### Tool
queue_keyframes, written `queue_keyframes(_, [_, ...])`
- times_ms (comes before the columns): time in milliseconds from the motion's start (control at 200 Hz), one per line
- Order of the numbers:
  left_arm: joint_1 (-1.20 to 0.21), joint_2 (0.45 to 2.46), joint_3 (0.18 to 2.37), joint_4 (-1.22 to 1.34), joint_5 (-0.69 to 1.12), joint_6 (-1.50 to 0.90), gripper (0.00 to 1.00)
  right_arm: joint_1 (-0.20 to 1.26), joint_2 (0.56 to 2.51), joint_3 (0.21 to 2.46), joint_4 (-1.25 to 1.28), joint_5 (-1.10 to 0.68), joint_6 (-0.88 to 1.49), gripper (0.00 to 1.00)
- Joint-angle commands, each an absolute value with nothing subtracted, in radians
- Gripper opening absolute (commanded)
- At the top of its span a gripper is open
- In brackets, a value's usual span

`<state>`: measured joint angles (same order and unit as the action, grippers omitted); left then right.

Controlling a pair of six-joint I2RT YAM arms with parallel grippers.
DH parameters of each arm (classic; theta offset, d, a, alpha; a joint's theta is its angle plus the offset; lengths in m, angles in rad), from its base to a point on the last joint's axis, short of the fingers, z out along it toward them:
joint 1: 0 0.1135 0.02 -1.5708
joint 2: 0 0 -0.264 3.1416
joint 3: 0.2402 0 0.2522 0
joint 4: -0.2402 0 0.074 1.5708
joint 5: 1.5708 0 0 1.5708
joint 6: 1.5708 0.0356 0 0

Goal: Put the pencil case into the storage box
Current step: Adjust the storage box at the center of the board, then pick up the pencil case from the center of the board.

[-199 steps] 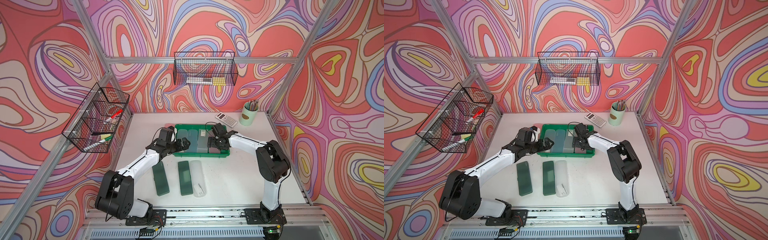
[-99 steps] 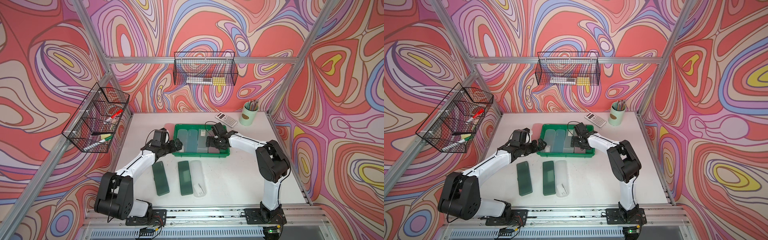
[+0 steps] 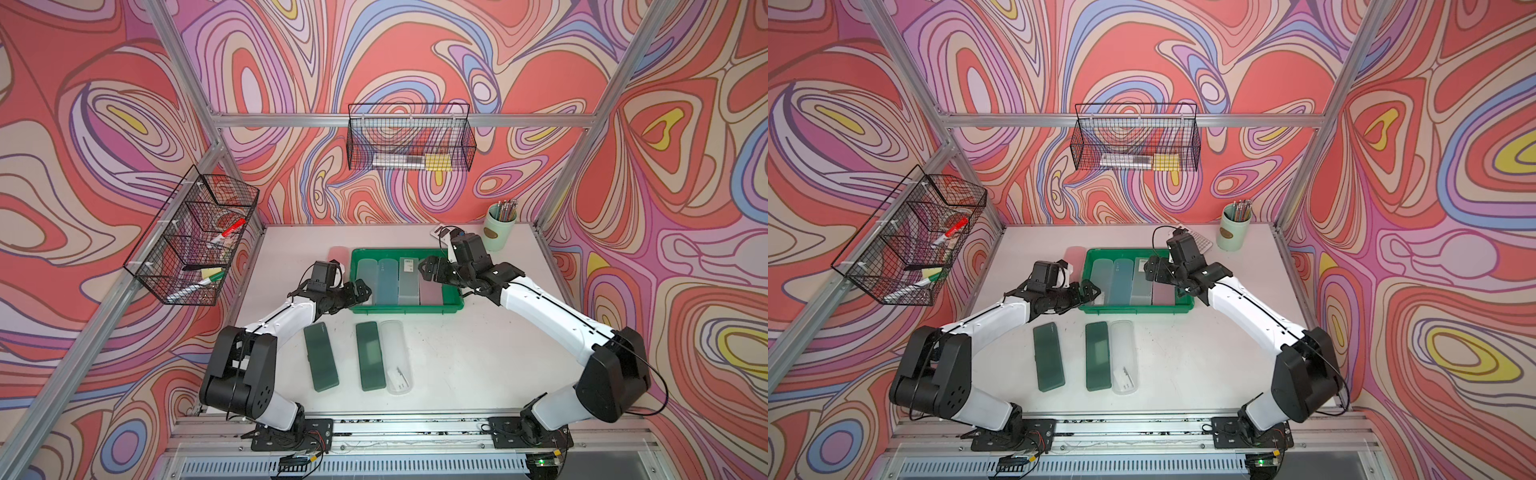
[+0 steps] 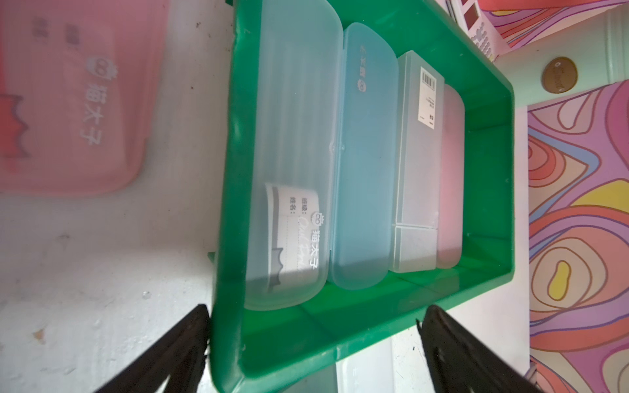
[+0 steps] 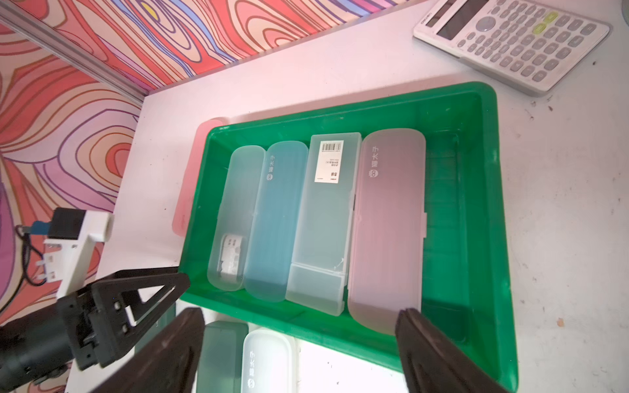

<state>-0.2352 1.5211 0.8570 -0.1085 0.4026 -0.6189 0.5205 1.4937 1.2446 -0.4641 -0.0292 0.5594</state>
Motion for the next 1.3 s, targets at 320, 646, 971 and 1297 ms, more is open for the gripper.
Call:
queue_keyframes(320, [-0.266, 1.408, 0.924, -0.367, 0.217, -0.566, 0.99, 0.713, 1.382, 1.09, -0.548, 0.087, 0.65, 0.9])
queue_keyframes(646, [-0.266, 1.141, 0.832, -0.561, 0.125, -0.613, 0.99, 0.906, 1.425, 0.917, -0.369, 0.094, 0.786, 0.9])
queue_keyframes(971, [-0.267, 0.914, 0.634, -0.607, 0.203, -0.703, 0.99, 1.011, 1.529, 0.926, -0.366, 0.145, 0.78, 0.89])
queue_keyframes(1297, [-0.267, 0.859, 0.601, -0.634, 0.215, -0.702, 0.99, 1.069, 1.612, 0.917, -0.387, 0.169, 0.853, 0.88])
